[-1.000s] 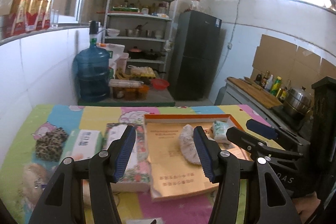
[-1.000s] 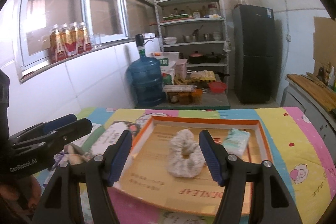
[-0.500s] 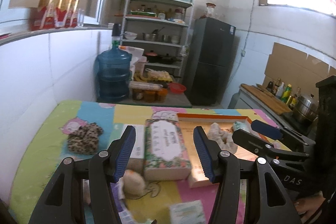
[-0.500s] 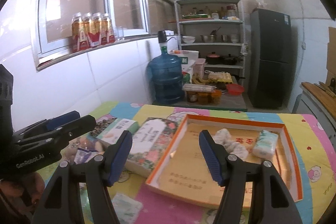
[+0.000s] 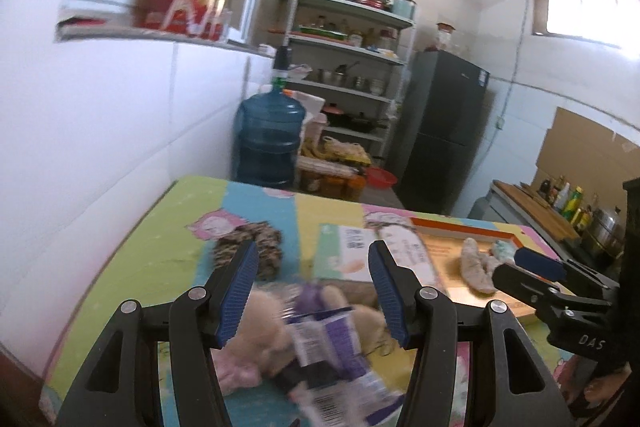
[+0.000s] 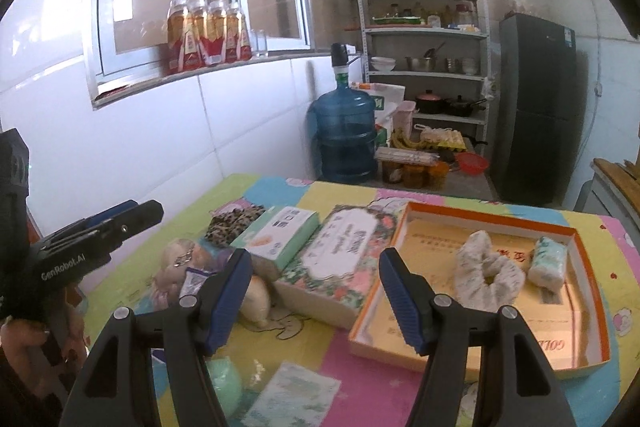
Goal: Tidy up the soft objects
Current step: 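Move both tools back toward the teddy bear and snack bag, then grasp the teddy bear with the left tool while the right tool grasps the snack bag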
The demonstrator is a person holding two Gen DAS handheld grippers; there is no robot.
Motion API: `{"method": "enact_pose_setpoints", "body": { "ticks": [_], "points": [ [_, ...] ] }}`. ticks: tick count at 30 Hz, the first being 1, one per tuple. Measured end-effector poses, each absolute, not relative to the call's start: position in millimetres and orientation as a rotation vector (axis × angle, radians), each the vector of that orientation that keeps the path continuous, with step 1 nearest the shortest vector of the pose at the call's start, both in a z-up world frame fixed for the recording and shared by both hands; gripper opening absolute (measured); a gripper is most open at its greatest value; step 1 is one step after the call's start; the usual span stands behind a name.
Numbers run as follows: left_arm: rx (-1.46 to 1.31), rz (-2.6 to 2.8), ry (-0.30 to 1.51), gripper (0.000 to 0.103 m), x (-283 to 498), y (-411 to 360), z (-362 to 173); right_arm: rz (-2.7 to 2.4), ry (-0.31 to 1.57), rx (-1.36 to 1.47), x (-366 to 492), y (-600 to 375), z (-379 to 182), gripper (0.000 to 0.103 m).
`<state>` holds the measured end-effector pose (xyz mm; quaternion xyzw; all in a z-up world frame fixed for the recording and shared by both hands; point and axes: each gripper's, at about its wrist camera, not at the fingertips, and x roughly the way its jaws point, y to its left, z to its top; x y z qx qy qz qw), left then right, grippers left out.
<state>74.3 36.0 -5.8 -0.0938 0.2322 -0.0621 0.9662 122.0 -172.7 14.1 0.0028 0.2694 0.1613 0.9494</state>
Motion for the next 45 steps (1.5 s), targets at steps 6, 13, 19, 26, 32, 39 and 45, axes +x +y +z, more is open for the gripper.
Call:
{"method": "enact_pose_setpoints", "body": {
  "ticks": [6, 13, 19, 26, 32, 39, 45],
  "points": [
    [-0.221, -0.088, 0.486, 0.059, 67.1, 67.7, -22.4, 0.367, 0.578, 0.000, 121.6, -150.7, 3.3, 0.066],
    [-0.245, -0.066, 0.507, 0.059, 60.7, 93.5, -41.4, 0.424, 0.641, -0.014, 123.1, -120.8, -15.3, 0.066],
    [-0.241, -0.086, 0.537, 0.059, 58.6, 102.5, -60.4, 0.447, 0.697, -0.005, 129.0, -102.0, -31.6, 0.066],
    [-0.212, -0.178, 0.561, 0.059, 65.9, 99.9, -78.5, 0.452, 0.742, 0.022, 133.6, -94.2, -47.3, 0.065],
    [-0.152, -0.254, 0.573, 0.059, 73.8, 93.3, -85.7, 0.454, 0.760, 0.027, 136.7, -92.4, -51.7, 0.062],
    [-0.031, -0.352, 0.601, 0.059, 84.3, 84.8, -92.6, 0.481, 0.771, 0.005, 135.3, -83.6, -55.6, 0.061],
    [0.001, -0.390, 0.655, 0.059, 99.2, 81.5, -101.2, 0.499, 0.792, -0.004, 139.6, -76.9, -61.0, 0.057]
  ]
}}
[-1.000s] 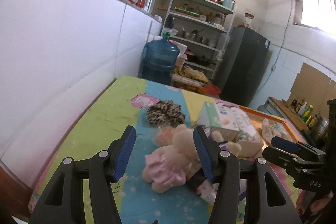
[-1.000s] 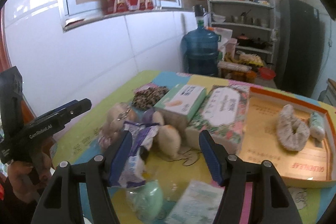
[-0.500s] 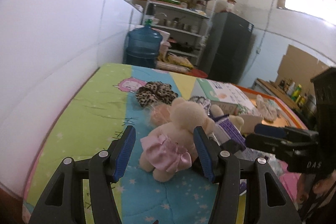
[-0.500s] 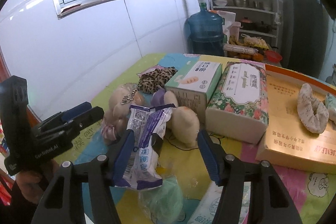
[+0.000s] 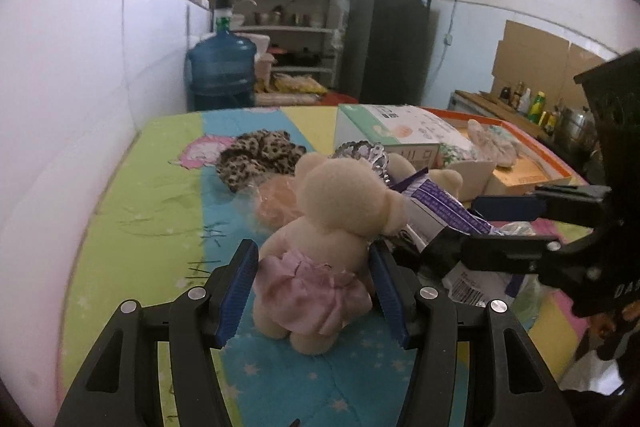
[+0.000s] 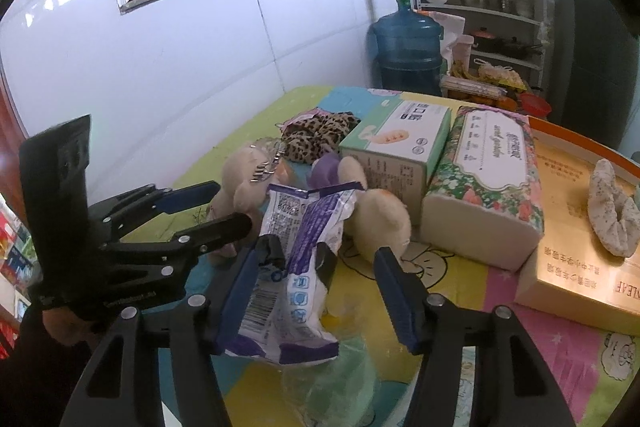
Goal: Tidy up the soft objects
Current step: 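Grasp the teddy bear with the left tool while the right tool grasps the snack bag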
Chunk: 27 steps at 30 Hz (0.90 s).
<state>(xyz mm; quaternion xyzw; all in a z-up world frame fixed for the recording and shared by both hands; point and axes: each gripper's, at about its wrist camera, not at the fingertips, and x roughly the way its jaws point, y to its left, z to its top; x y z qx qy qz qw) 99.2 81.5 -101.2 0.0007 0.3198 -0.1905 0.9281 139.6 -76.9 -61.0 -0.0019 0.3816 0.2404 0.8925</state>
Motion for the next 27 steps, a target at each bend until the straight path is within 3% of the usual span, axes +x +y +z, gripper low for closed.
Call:
{"method": "enact_pose_setpoints", "body": {
  "ticks": [4, 9, 15, 27],
  "points": [
    [-0.012, -0.396, 0.684, 0.059, 104.9, 81.5, -104.4, 0.520, 0.802, 0.009, 143.8, -76.2, -64.0, 0.049],
    [-0.016, -0.409, 0.719, 0.059, 108.5, 79.4, -108.6, 0.543, 0.814, 0.035, 144.0, -78.5, -67.7, 0.031],
    [-0.044, -0.407, 0.724, 0.044, 109.2, 83.2, -110.0, 0.549, 0.818, 0.057, 143.9, -82.8, -70.5, 0.023],
    [-0.079, -0.365, 0.659, 0.042, 91.2, 82.3, -101.8, 0.549, 0.779, 0.062, 134.9, -88.3, -62.6, 0.021]
  ]
}}
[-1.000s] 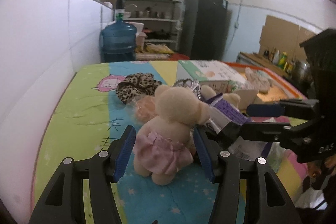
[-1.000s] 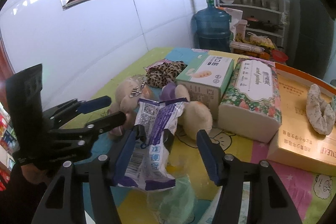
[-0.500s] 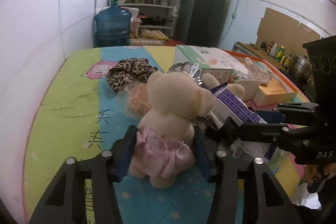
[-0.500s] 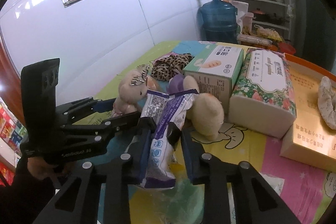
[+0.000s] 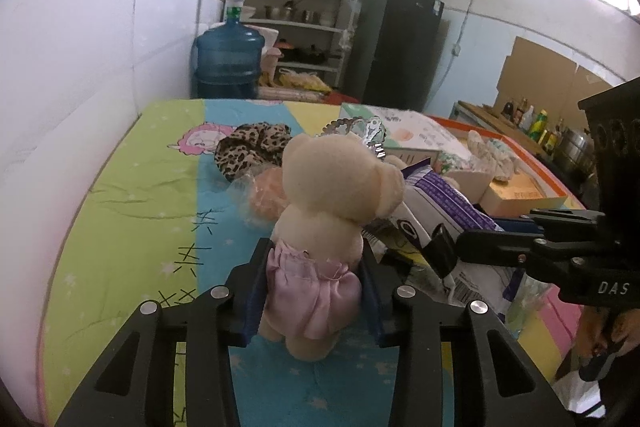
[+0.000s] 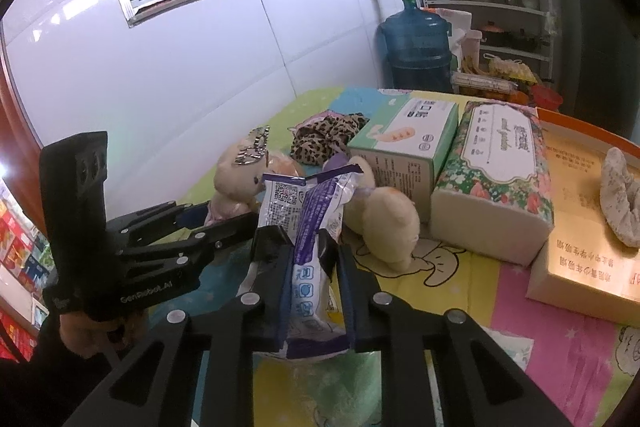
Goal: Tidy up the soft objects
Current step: 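Grasp the teddy bear with the left tool while the right tool grasps the snack bag, then carry the teddy bear and snack bag over the orange-rimmed box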
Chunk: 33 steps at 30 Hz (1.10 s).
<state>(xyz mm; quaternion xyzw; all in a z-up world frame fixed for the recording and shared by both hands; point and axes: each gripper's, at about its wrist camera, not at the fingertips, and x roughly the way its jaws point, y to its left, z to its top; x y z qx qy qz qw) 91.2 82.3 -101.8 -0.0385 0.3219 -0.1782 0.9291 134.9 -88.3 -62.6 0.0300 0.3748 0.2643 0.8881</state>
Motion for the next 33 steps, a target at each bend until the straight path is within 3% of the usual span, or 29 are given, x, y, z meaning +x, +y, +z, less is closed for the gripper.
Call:
{"method": "enact_pose_setpoints", "body": {
  "ticks": [33],
  "points": [
    [-0.097, -0.346, 0.534, 0.042, 51.9, 48.3, -42.7, 0.463, 0.626, 0.108, 103.6, -142.2, -12.2, 0.021]
  ]
}}
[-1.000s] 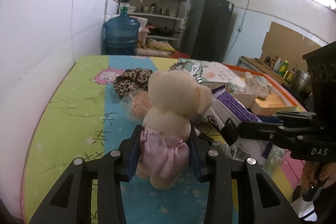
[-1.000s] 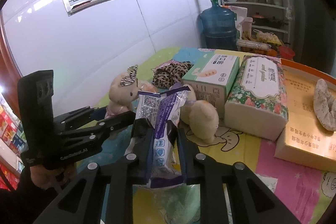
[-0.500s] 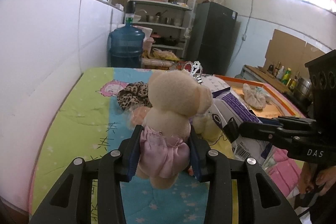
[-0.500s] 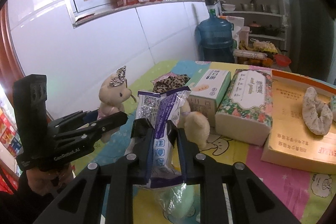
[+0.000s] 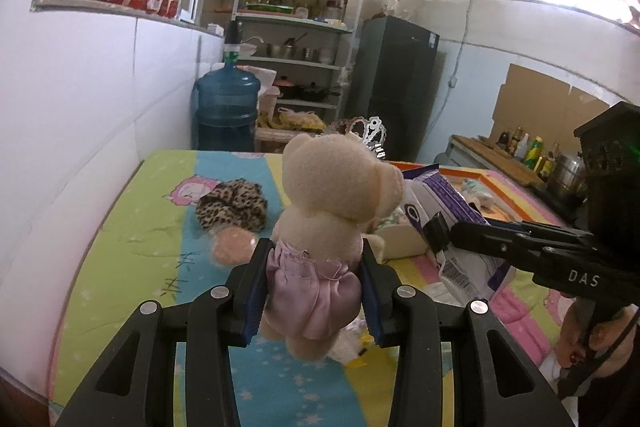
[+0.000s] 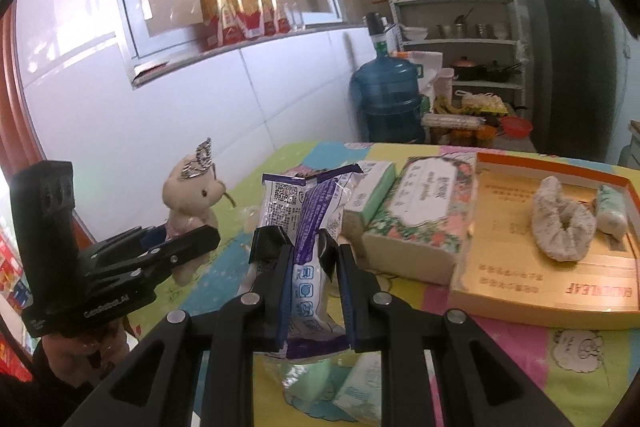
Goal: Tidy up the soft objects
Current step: 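Carry the teddy bear and snack bag over the orange-rimmed box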
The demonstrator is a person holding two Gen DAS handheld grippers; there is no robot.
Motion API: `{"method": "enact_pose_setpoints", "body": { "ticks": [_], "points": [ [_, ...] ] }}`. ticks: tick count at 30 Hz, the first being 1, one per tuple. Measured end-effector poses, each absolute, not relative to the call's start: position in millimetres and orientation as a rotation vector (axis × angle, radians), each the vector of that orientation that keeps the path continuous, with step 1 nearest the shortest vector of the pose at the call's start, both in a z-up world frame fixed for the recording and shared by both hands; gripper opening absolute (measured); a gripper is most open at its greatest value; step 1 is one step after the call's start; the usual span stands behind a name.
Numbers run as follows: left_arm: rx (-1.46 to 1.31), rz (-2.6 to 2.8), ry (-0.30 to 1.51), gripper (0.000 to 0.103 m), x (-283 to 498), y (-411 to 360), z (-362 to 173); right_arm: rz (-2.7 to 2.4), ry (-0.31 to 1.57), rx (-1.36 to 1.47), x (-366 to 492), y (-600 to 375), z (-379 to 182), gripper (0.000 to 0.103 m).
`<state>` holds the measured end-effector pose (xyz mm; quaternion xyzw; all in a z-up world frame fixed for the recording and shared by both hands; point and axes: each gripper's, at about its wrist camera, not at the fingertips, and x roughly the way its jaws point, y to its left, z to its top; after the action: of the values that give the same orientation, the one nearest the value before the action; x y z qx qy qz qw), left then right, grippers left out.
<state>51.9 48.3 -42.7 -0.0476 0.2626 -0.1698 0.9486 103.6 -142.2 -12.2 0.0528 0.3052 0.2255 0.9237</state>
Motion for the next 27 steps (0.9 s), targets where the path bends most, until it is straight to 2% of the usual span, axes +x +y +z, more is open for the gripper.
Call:
{"method": "enact_pose_setpoints", "body": {
  "ticks": [27],
  "points": [
    [-0.073, -0.526, 0.502, 0.042, 65.8, -58.0, -3.7, 0.262, 0.509, 0.195, 85.7, -259.2, 9.1, 0.021]
  ]
}}
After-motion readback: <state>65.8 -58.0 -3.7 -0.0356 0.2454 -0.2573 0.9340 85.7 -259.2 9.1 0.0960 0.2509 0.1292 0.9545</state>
